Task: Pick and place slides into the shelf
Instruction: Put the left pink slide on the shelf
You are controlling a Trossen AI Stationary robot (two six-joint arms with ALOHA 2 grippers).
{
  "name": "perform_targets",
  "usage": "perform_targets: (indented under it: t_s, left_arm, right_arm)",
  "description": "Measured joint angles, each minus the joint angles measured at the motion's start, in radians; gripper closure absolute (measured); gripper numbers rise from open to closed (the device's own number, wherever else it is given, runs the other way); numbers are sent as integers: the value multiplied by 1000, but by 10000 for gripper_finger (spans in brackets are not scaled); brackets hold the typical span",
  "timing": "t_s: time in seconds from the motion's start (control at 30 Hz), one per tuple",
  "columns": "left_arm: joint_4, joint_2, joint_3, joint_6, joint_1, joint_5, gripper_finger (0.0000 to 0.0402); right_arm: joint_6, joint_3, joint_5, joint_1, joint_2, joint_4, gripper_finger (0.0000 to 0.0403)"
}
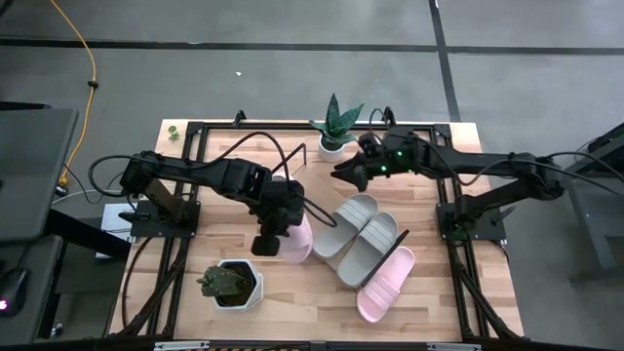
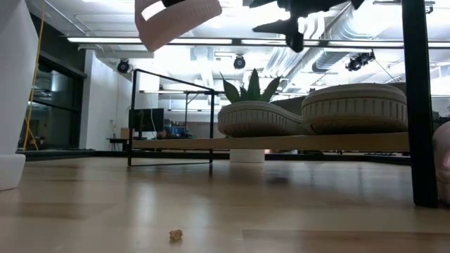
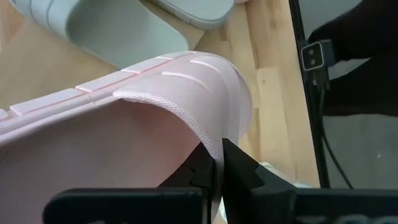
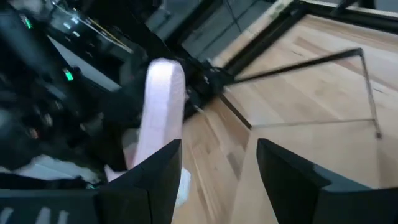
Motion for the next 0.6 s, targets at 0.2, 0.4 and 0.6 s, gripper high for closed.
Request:
perform_targets:
  t_s: [0.2, 0.4, 0.6]
  left_arm:
    - [-1, 0, 0, 71, 0, -37, 387]
    - [-11, 0, 0, 163, 0, -57, 397]
    - [-71, 0, 0, 224, 0, -99, 388]
  right_arm:
    - [12, 0, -47, -15, 58, 94, 203]
    - [12, 0, -78, -15, 109, 182, 203]
    - [39, 0, -101, -19, 146, 326, 203]
